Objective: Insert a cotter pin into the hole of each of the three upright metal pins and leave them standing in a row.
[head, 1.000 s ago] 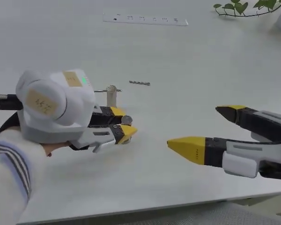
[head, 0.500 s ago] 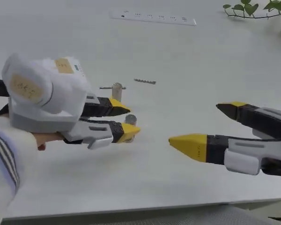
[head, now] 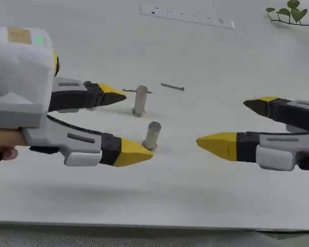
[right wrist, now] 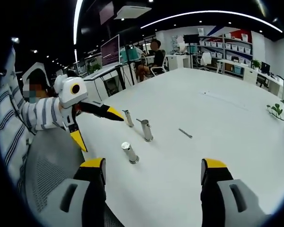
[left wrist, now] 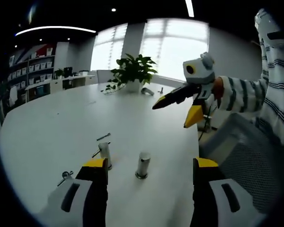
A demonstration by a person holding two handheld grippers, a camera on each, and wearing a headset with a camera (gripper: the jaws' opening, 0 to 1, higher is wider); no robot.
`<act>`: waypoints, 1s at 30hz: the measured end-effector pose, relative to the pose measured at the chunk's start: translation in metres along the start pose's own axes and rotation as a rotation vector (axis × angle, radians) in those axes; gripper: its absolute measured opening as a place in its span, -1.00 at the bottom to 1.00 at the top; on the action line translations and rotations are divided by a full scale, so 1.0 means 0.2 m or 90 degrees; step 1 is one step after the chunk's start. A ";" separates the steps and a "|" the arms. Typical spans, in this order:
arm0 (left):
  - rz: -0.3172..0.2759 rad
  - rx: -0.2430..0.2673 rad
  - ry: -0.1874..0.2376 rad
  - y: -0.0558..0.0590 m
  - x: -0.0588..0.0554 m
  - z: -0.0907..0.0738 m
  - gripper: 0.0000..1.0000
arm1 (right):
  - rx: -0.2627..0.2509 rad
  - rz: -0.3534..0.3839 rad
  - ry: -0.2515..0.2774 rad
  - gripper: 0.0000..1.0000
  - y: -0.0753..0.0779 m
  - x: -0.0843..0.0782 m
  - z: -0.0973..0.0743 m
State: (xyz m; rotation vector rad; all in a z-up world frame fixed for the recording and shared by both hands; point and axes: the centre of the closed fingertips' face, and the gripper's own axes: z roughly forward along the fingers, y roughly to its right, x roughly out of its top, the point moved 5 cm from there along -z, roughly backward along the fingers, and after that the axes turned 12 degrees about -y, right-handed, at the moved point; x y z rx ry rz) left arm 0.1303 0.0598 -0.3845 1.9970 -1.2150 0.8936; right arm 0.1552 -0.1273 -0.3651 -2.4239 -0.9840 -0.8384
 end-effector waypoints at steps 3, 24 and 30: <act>-0.003 0.002 -0.002 0.02 -0.02 -0.01 0.62 | 0.005 -0.026 -0.020 0.55 0.04 0.04 0.02; -0.067 0.028 0.008 0.08 -0.05 -0.04 0.97 | 0.029 -0.238 -0.159 -0.05 0.24 0.26 0.19; -0.046 0.044 -0.003 0.08 -0.06 -0.04 0.97 | 0.056 -0.289 -0.185 -0.37 0.27 0.32 0.29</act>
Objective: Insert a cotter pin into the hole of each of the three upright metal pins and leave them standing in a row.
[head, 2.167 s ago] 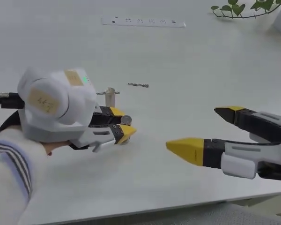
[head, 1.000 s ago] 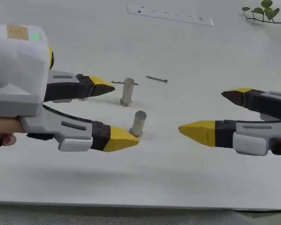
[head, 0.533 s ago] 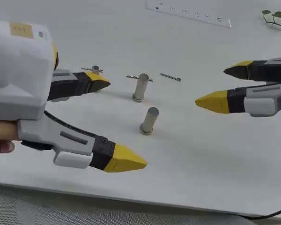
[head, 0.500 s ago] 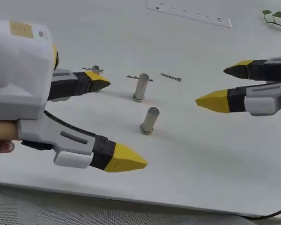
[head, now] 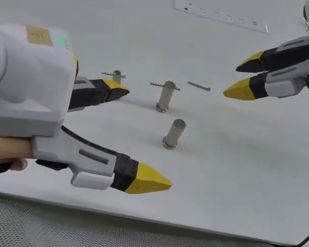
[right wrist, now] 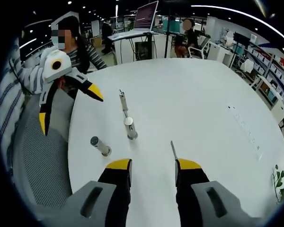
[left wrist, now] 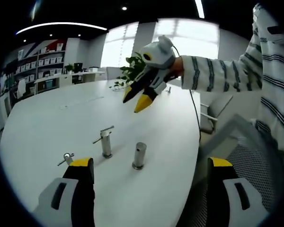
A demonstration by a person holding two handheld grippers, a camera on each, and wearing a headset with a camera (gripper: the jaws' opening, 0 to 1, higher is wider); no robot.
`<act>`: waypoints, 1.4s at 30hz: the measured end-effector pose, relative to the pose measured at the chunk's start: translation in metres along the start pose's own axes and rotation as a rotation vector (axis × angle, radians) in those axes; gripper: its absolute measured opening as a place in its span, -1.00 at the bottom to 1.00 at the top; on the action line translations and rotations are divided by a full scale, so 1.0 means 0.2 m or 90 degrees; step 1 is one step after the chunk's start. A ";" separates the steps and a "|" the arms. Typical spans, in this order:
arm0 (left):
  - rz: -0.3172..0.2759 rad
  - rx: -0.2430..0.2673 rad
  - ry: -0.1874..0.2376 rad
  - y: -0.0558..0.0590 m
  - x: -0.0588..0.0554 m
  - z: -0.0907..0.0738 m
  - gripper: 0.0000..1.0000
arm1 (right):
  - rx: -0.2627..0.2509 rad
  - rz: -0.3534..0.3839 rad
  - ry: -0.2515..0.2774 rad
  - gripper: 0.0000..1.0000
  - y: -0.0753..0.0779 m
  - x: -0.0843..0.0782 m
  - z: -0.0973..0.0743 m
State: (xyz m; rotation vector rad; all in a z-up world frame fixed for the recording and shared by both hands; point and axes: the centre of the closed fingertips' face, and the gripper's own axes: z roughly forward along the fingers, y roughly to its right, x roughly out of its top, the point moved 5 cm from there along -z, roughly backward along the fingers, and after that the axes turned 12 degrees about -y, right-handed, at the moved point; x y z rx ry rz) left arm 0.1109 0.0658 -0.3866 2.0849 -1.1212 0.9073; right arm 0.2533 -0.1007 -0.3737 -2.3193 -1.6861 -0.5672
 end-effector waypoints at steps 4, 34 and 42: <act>-0.006 -0.001 0.006 0.00 0.01 0.00 0.97 | 0.000 -0.033 -0.026 -0.36 0.05 0.03 0.05; -0.058 0.031 0.028 0.00 0.05 0.02 0.95 | 0.042 -0.109 -0.178 -0.88 0.19 0.05 0.42; -0.061 0.034 0.029 0.02 0.05 0.01 0.94 | 0.042 -0.112 -0.200 -0.95 0.22 0.02 0.46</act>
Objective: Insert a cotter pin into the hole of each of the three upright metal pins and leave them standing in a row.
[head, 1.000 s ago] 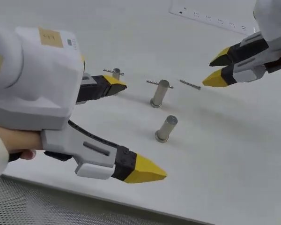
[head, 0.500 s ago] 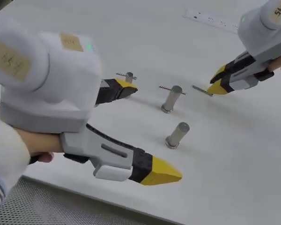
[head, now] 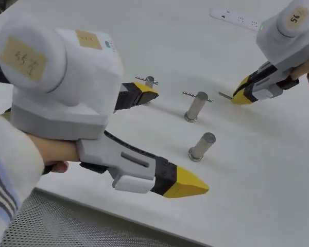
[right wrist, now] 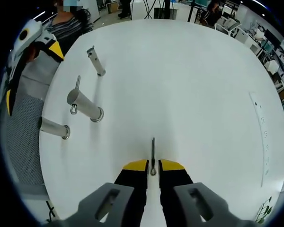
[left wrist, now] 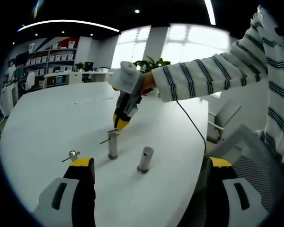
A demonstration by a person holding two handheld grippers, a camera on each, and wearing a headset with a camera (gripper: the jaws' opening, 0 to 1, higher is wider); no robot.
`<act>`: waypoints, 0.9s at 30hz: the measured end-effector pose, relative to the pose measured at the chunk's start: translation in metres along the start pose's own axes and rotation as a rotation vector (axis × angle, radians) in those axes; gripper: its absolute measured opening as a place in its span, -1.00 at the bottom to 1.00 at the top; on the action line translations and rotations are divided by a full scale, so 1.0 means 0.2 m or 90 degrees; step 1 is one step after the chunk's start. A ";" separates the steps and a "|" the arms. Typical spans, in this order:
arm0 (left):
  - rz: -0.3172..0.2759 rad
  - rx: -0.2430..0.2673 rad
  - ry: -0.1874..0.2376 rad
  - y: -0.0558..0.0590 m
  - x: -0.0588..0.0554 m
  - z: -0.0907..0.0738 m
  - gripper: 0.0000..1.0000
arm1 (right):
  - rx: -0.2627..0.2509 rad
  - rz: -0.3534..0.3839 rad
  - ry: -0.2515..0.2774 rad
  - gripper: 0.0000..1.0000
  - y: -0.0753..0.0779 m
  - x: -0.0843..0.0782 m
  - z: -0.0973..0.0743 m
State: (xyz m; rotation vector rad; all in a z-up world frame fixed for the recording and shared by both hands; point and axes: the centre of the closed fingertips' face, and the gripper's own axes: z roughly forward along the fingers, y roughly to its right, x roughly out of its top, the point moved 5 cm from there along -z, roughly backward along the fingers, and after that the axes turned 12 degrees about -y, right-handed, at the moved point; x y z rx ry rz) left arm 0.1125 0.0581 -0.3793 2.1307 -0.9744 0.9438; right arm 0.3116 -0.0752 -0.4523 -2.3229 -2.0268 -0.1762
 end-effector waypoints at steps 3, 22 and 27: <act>-0.003 0.001 0.001 0.00 0.00 0.00 0.94 | -0.004 -0.006 -0.006 -0.99 0.01 0.00 0.00; -0.013 0.009 -0.011 -0.08 -0.06 -0.02 0.91 | -0.050 -0.017 -0.022 -1.00 -0.02 0.00 -0.01; -0.016 0.014 -0.010 -0.10 -0.07 -0.03 0.90 | -0.062 -0.025 -0.019 -1.00 -0.01 0.00 -0.03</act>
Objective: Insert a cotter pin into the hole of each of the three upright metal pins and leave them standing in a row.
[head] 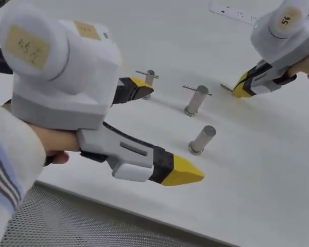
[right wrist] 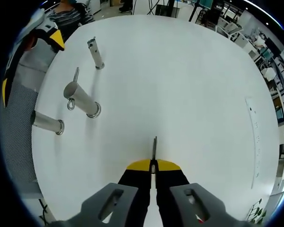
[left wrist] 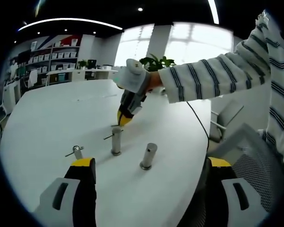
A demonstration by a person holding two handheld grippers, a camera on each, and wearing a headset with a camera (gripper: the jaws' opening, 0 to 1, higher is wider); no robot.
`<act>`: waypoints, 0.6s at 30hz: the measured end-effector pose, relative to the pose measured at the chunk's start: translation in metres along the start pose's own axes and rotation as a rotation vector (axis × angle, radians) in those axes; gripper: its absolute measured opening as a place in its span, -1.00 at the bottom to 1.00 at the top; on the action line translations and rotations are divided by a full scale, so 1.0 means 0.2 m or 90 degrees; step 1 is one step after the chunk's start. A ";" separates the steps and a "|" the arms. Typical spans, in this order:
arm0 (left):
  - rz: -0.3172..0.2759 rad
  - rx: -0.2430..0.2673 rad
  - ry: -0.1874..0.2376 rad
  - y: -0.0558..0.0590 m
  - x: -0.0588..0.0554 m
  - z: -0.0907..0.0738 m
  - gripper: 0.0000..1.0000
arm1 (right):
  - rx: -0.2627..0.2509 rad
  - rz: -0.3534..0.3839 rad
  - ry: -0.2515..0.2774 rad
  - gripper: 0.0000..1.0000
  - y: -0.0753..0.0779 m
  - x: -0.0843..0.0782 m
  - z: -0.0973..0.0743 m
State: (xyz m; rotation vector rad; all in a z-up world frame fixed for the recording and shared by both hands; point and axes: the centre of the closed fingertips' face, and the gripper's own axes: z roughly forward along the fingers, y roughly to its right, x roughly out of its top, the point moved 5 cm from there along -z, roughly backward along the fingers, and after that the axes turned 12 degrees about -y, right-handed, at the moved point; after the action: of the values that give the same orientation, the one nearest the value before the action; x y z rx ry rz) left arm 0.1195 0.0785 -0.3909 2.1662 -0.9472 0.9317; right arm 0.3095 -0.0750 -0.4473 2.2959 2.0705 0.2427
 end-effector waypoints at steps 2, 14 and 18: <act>-0.004 0.000 0.003 0.00 0.00 0.00 0.90 | -0.001 -0.002 0.003 -1.00 0.01 0.00 0.00; -0.022 0.006 0.014 -0.03 0.02 -0.02 0.85 | -0.050 -0.026 0.056 -1.00 -0.05 0.02 -0.19; -0.026 0.005 0.017 -0.05 0.04 -0.02 0.82 | -0.069 -0.036 0.077 -1.00 -0.08 0.03 -0.25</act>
State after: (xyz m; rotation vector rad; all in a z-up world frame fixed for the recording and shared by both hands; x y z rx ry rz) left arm 0.1291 0.0837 -0.3849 2.1668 -0.8838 0.9444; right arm 0.2873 -0.0703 -0.3991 2.2083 2.1157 0.4917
